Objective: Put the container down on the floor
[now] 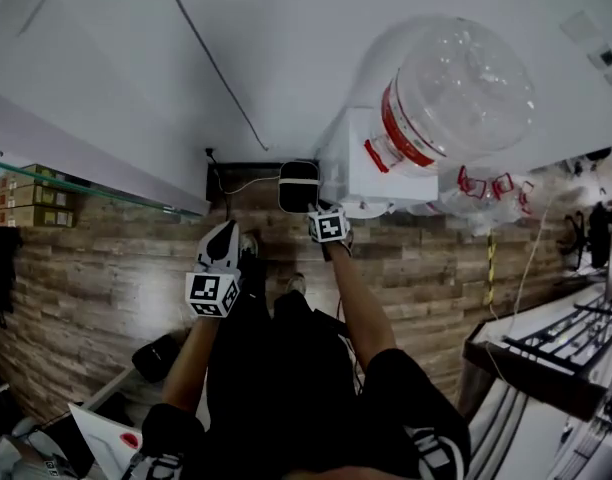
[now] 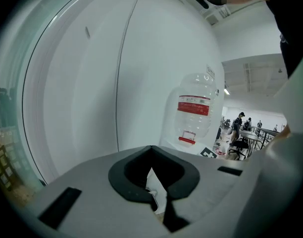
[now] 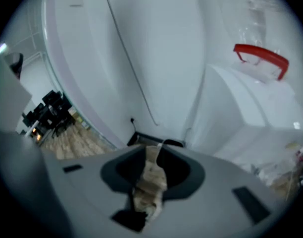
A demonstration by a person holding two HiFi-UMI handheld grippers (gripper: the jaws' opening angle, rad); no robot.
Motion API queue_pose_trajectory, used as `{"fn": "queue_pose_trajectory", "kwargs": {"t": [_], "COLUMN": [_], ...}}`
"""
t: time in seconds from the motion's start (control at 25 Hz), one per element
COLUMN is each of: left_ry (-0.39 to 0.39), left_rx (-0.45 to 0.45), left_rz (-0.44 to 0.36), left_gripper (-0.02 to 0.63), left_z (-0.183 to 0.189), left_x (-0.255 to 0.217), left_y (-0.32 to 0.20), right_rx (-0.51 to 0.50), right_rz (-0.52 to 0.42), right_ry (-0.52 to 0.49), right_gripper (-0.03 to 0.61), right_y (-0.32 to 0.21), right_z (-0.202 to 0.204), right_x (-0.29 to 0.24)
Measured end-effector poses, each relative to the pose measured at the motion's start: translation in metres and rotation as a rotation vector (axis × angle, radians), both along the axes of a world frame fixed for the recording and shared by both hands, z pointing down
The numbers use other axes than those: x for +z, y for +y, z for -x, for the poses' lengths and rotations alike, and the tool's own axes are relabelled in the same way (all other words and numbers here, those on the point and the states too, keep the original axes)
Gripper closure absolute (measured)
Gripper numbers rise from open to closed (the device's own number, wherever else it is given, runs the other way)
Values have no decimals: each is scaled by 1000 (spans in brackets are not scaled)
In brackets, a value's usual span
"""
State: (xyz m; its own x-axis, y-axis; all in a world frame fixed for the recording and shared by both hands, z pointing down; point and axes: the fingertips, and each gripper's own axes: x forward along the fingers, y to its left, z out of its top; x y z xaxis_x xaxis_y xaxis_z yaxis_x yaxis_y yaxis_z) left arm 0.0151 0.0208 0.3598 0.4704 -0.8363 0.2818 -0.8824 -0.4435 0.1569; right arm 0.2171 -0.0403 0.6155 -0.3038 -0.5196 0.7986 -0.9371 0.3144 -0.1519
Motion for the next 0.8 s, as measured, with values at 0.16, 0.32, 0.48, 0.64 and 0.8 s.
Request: {"fn": "queue_pose_trajectory", "kwargs": {"t": [0.16, 0.32, 0.48, 0.64, 0.8], "left_ry": [-4, -7, 29, 40, 34], "left_rx": [17, 49, 76, 110, 142], "left_rz": [-40, -41, -36, -52, -83], "left_gripper": [588, 588, 588, 588, 588], "left_z": [-7, -10, -8, -6, 0], "left_x": [-28, -43, -57, -74, -88], "left_y": [14, 19, 16, 10, 6], "right_rx": [40, 76, 99, 143, 166], "right_rz": [-12, -54, -115, -180, -248], "right_ry": [-47, -79, -94, -117, -125], "right_gripper": [462, 472, 477, 479, 482], "right_y": [17, 32, 43, 50, 57], "right_z": [-4, 1, 9, 11, 16], "right_x": [-24, -60, -105, -152, -195]}}
